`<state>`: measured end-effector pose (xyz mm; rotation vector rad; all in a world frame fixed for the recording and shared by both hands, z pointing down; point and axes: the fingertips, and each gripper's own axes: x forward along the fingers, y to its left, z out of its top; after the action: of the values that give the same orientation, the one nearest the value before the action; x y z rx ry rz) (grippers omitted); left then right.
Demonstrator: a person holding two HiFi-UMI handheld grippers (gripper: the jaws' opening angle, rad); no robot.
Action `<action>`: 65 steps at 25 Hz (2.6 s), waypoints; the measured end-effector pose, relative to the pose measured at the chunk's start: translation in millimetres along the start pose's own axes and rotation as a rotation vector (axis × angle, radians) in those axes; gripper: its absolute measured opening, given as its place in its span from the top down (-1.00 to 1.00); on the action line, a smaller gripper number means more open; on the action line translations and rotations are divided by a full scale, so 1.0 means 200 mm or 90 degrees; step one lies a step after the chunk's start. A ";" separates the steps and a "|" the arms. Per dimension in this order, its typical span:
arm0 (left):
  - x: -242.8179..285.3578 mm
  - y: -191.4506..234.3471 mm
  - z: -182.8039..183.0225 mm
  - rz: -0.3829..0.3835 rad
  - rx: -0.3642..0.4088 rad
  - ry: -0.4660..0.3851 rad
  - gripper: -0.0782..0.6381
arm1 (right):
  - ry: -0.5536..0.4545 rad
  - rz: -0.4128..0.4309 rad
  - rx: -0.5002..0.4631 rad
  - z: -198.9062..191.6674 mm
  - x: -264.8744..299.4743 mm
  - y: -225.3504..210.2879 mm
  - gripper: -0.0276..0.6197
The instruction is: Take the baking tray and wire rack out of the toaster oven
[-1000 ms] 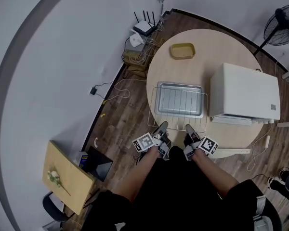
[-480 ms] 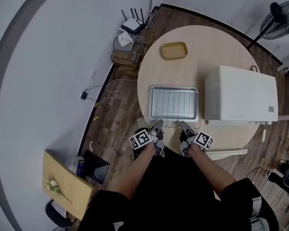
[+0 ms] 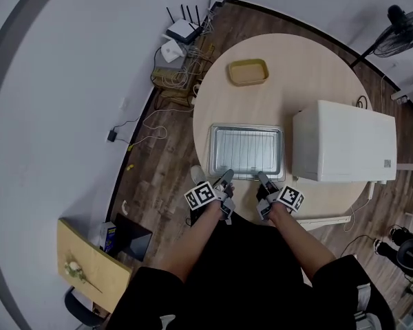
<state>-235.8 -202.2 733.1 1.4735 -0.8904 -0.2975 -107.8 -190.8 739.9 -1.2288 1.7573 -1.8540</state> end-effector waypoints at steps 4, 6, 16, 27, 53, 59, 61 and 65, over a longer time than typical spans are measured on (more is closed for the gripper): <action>0.03 0.02 0.00 0.003 -0.017 0.016 0.72 | 0.002 -0.015 0.013 0.02 0.02 -0.01 0.90; 0.04 0.03 -0.02 0.009 -0.024 0.029 0.72 | 0.001 -0.024 0.019 0.03 0.02 -0.04 0.90; 0.05 0.10 -0.08 0.078 0.033 0.109 0.62 | 0.000 -0.098 0.060 0.03 0.04 -0.12 0.84; -0.03 0.09 -0.15 0.140 0.067 0.176 0.23 | -0.013 -0.183 0.103 0.03 0.05 -0.19 0.69; -0.05 0.07 -0.15 0.192 0.123 0.201 0.23 | 0.088 -0.299 0.124 -0.06 -0.02 -0.17 0.38; -0.07 0.07 -0.21 0.194 0.136 0.224 0.23 | 0.088 -0.334 0.147 -0.04 -0.01 -0.19 0.30; -0.06 0.09 -0.23 0.198 0.130 0.231 0.23 | 0.086 -0.340 0.154 -0.04 -0.02 -0.21 0.30; -0.06 0.12 -0.24 0.207 0.139 0.250 0.23 | 0.089 -0.369 0.154 -0.06 -0.02 -0.26 0.25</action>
<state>-220.0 -157.0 758.4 1.4885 -0.8408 0.3297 -97.5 -168.1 787.9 -1.6614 1.2593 -2.4309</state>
